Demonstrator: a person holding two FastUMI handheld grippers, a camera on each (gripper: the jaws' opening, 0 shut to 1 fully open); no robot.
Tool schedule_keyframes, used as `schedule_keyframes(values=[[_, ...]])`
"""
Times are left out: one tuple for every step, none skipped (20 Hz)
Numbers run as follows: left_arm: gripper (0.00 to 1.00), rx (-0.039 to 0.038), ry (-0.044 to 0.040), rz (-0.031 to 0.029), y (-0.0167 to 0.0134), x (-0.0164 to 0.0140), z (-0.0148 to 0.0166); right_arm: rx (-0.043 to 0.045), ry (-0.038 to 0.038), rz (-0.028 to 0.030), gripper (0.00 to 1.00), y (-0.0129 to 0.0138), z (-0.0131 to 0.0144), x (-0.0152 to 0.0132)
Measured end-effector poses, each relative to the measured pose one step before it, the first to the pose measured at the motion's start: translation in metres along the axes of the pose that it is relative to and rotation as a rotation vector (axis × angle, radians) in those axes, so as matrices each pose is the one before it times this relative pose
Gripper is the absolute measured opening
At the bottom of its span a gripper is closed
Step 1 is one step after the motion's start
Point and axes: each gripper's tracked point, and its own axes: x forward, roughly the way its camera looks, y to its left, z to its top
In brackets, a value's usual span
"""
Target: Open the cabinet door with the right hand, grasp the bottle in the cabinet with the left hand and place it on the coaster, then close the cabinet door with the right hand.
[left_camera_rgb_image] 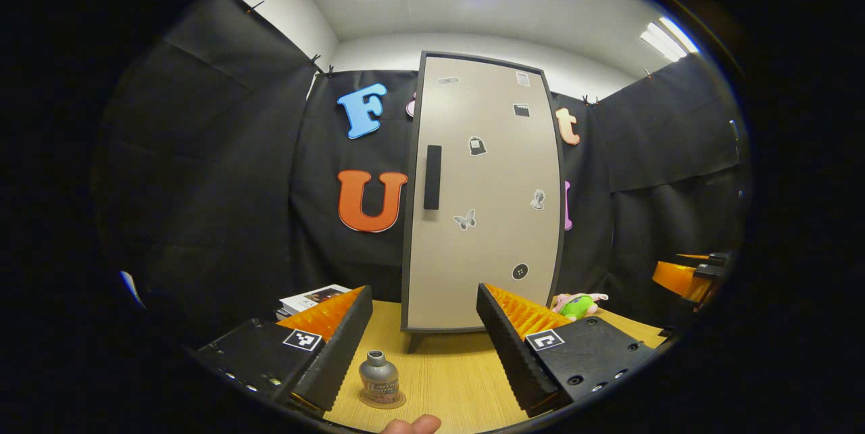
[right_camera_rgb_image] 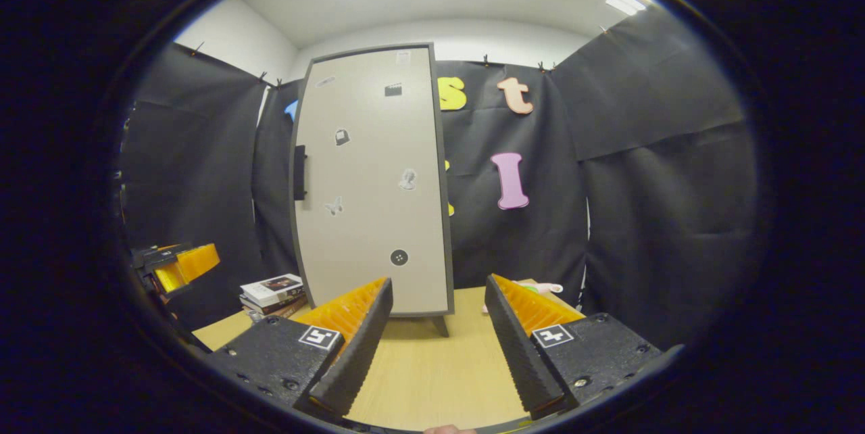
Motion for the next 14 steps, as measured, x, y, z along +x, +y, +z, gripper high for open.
schedule_keyframes(values=[[0.94, 0.00079, -0.00103, -0.00128, -0.00015, 0.00022, 0.00016, -0.00055, -0.00006, 0.00014, 0.89, -0.00029, 0.00003, 0.00002], [0.94, 0.00151, 0.0011, -0.00079, -0.00024, -0.00083, -0.00027, -0.00107, 0.00046, 0.00074, 0.89, -0.00003, 0.00007, 0.00024], [0.94, 0.00086, 0.00057, -0.00199, -0.00076, -0.00016, 0.00005, -0.00078, 0.00106, 0.00044, 0.89, -0.00011, 0.00006, 0.0], [0.94, 0.00005, 0.00103, -0.00101, -0.00071, 0.00126, -0.0007, 0.00033, 0.00196, 0.00099, 0.89, -0.00013, 0.00029, -0.00016], [0.94, -0.00074, 0.00185, -0.00054, -0.00019, -0.00035, 0.00006, 0.00124, 0.00083, 0.00186, 0.89, 0.00041, -0.00073, 0.00015], [0.94, -0.00086, 0.00111, -0.00066, -0.00045, -0.00024, -0.00081, 0.00129, 0.00003, 0.00088, 0.89, -0.00004, 0.00035, -0.00047], [0.94, -0.00007, 0.00035, -0.00103, -0.00044, 0.00046, 0.00003, 0.0, -0.00165, -0.00052, 0.89, -0.00021, 0.00001, 0.00014], [0.94, 0.00055, 0.00082, -0.00084, -0.00079, -0.00042, 0.00059, 0.00031, -0.00204, -0.00122, 0.89, -0.00045, 0.00061, -0.00003], [0.94, 0.00079, 0.00034, 0.00017, 0.00012, -0.00031, 0.00033, 0.00031, -0.00004, -0.00009, 0.89, 0.00008, -0.0005, 0.00027], [0.94, 0.00142, 0.00139, -0.00022, -0.00003, 0.00045, -0.0012, 0.00118, 0.00025, -0.00186, 0.89, -0.00052, -0.00022, 0.00023], [0.94, 0.00229, 0.00021, -0.00027, -0.00013, 0.00012, 0.00041, 0.00351, 0.00013, -0.00124, 0.89, 0.00025, -0.00024, -0.00026], [0.94, 0.00299, -0.00088, 0.00101, -0.00098, -0.00092, 0.00073, 0.00484, 0.00046, 0.00146, 0.89, 0.00049, -0.0001, 0.00025], [0.94, 0.00245, -0.00033, 0.00078, 0.00017, 0.0001, -0.00052, 0.00408, 0.00164, -0.0011, 0.89, -0.00024, -0.00032, -0.00017], [0.94, 0.00035, -0.00052, -0.00035, -0.00054, 0.00023, -0.00002, 0.00311, 0.00085, 0.00039, 0.89, 0.00007, 0.00036, -0.00007]])
